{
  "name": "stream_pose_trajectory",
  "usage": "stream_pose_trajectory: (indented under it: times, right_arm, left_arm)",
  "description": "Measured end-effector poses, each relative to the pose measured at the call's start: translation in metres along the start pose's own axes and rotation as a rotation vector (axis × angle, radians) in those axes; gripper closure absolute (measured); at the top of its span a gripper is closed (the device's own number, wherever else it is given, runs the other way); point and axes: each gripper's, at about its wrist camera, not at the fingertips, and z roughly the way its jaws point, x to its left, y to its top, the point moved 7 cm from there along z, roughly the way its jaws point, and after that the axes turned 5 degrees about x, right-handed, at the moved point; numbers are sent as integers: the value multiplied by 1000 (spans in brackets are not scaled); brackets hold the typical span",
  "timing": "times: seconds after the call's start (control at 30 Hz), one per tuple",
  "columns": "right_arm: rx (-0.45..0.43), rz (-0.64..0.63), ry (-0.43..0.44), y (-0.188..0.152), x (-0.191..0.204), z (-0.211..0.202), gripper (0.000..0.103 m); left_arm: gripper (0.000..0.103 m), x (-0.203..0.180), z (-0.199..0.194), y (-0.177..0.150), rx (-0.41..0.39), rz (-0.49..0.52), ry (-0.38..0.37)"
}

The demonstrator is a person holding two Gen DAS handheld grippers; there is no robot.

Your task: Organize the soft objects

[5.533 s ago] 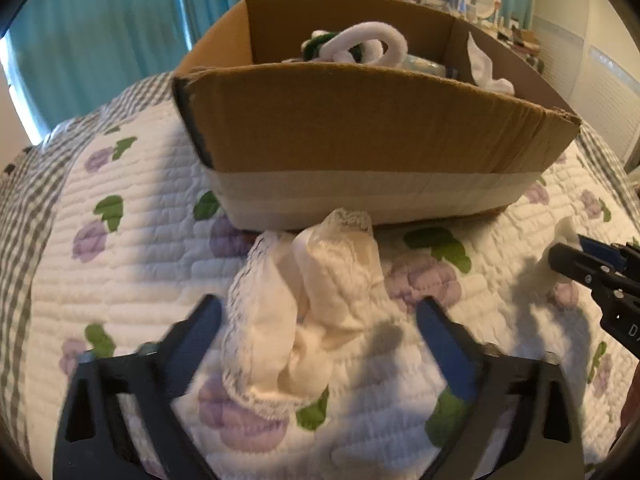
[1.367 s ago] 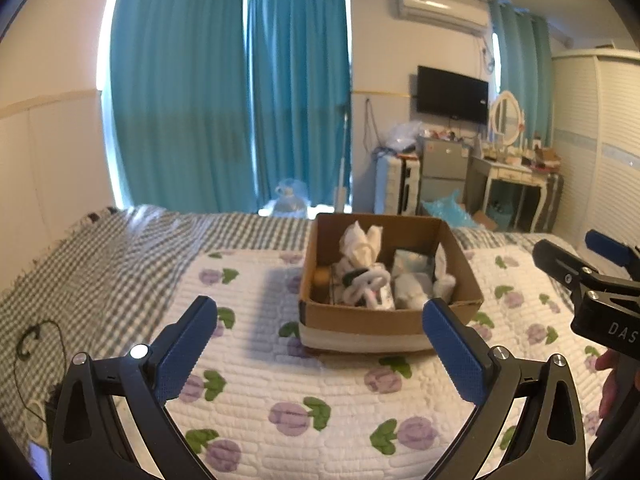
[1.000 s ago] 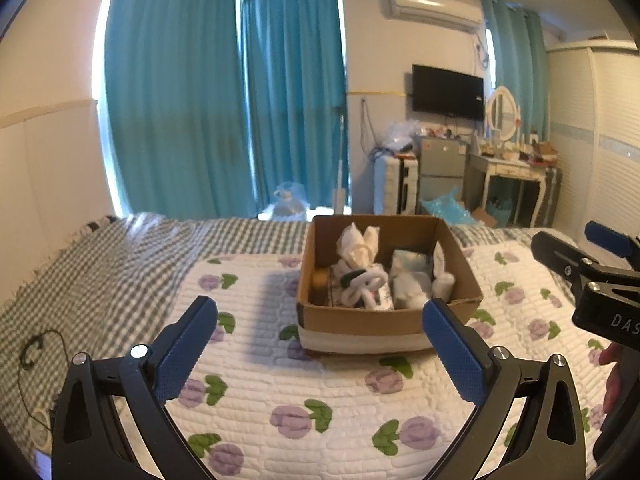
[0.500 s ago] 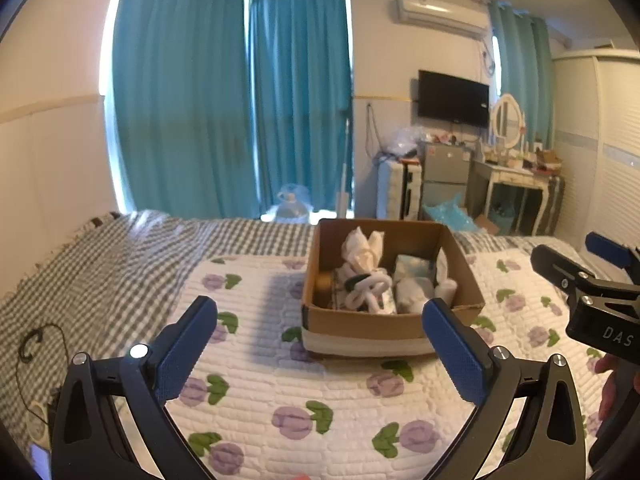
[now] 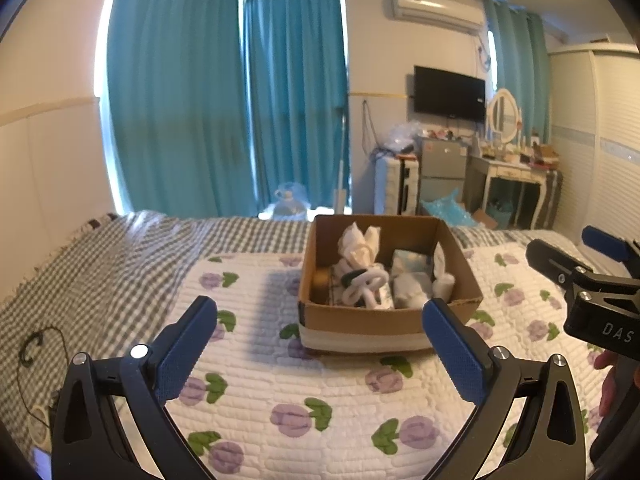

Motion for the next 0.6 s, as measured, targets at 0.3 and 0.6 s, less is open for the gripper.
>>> stream_pose_trajectory:
  times: [0.3, 0.6]
  right_arm:
    - [2, 0, -2, 0, 0, 0, 0]
    - [0, 2, 3, -1, 1, 0, 0]
  left_arm:
    - [0, 1, -1, 0, 1, -7, 0]
    - [0, -2, -1, -1, 6, 5, -2]
